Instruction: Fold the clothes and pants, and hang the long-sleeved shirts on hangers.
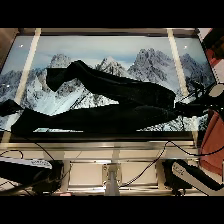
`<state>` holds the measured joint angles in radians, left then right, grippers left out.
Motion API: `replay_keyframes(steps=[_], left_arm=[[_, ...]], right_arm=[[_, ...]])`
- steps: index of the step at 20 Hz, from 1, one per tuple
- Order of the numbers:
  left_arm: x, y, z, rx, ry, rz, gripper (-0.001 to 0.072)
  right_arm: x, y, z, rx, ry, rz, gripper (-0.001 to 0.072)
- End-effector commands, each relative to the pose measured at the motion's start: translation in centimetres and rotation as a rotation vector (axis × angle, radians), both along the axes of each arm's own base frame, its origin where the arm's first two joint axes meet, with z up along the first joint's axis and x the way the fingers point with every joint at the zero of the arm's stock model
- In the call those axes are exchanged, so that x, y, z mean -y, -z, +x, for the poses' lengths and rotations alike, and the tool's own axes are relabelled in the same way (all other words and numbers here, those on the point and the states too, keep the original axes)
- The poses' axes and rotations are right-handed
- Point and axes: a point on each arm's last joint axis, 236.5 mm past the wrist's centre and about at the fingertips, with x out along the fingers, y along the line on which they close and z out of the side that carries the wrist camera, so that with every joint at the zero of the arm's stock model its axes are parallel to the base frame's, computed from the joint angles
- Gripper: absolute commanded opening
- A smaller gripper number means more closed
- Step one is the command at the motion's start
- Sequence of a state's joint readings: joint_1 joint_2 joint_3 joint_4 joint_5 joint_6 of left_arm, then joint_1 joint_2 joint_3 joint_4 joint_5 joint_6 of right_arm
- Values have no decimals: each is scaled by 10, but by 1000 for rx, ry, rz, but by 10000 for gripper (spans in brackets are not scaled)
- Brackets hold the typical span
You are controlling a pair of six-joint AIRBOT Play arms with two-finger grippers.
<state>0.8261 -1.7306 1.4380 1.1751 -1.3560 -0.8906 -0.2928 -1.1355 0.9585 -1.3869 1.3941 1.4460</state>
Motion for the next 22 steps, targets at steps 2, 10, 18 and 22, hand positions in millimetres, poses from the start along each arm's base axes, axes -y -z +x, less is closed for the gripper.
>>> replay_keyframes(steps=[2, 10, 18, 22], left_arm=[[14, -4, 19, 119, 202, 29, 463], [-18, 11, -67, -208, 114, 45, 461], [-21, -12, -132, -152, -259, -327, 322], [-6, 10, -150, -191, -287, -375, 322]], right_arm=[[-1, 0, 0, 2, 0, 2, 44], [-1, 0, 0, 2, 1, 2, 44], [3, -1, 11, 45, 8, -13, 43], [5, -1, 17, 70, 13, -21, 43]])
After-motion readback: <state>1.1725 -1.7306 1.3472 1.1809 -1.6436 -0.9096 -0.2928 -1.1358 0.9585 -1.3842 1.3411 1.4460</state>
